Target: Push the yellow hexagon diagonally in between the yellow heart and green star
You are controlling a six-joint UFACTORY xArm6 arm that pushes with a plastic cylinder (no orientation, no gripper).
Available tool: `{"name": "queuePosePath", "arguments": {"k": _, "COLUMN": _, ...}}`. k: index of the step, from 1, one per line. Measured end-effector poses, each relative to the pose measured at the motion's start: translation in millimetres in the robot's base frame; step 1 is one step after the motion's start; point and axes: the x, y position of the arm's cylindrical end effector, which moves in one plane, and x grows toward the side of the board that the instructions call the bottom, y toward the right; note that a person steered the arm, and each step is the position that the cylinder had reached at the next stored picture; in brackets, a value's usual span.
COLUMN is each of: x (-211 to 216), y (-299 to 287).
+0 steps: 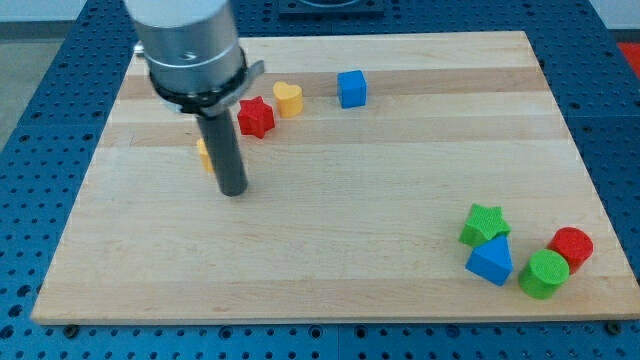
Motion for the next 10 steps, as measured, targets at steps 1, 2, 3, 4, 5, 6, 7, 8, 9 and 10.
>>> {"name": "queuePosePath", "arguments": {"k": 1, "x": -7.1, "y": -33.2}}
{"name": "queuePosePath", "arguments": {"k": 2, "x": -18.2, "y": -58.9}}
{"name": "queuePosePath", "arguments": {"k": 3, "x": -38.5, "y": -63.7}}
{"name": "queuePosePath", "arguments": {"k": 4, "x": -45.0, "y": -57.2}}
{"name": "queuePosePath", "arguments": {"k": 5, "x": -45.1, "y": -31.6}}
{"name": "queuePosePath", "arguments": {"k": 6, "x": -45.1, "y": -1.6}}
{"name": "queuePosePath", "arguments": {"k": 7, "x": -45.1, "y": 26.1}}
{"name": "queuePosePath", "arguments": {"k": 8, "x": -45.1, "y": 51.9}}
{"name": "queuePosePath", "arguments": {"k": 9, "x": -45.1, "y": 78.2}}
{"name": "queuePosePath", "arguments": {"k": 10, "x": -45.1, "y": 106.7}}
